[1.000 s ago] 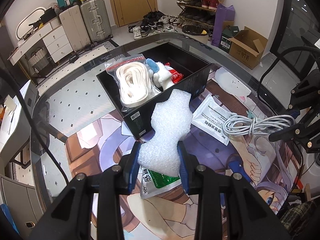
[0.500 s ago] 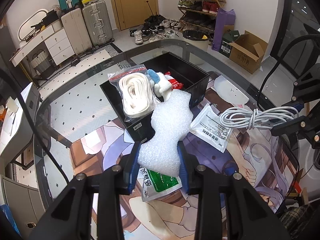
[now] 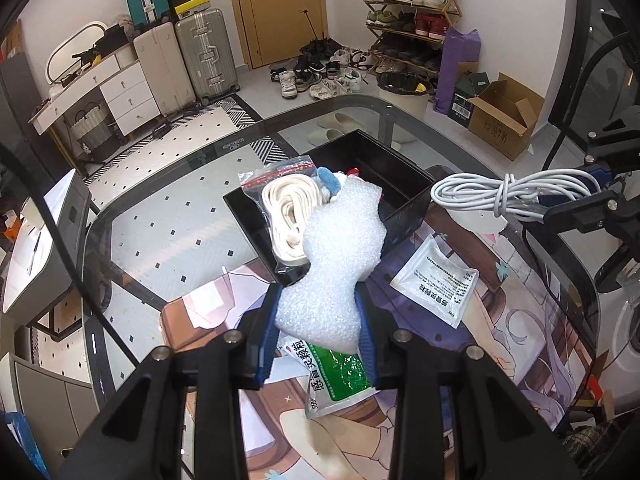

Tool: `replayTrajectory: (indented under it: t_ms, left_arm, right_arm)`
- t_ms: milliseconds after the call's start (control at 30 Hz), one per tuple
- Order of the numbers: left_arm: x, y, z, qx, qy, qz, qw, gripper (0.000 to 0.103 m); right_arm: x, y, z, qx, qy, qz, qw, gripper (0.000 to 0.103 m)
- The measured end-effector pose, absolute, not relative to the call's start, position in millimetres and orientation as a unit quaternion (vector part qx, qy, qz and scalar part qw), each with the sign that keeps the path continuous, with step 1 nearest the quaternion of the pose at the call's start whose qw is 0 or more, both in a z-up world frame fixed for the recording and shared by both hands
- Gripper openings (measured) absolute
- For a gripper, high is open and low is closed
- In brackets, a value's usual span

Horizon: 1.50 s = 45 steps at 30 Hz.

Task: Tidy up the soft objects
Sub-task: 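Lift the cable with the right tool while the left tool carries the foam sheet over the box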

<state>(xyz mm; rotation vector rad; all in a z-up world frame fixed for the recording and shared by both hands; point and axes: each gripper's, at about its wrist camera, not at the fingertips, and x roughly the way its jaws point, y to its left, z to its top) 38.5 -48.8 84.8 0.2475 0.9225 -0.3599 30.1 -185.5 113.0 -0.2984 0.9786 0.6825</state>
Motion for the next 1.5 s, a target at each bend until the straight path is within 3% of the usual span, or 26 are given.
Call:
replayTrajectory:
  t_ms: [1500]
  left_arm:
    - [116, -54, 84, 0.112, 0.447, -0.169, 0.871, 0.033]
  right_arm:
    - [143, -191, 118, -0.069, 0.431, 0.291, 0.851, 0.015]
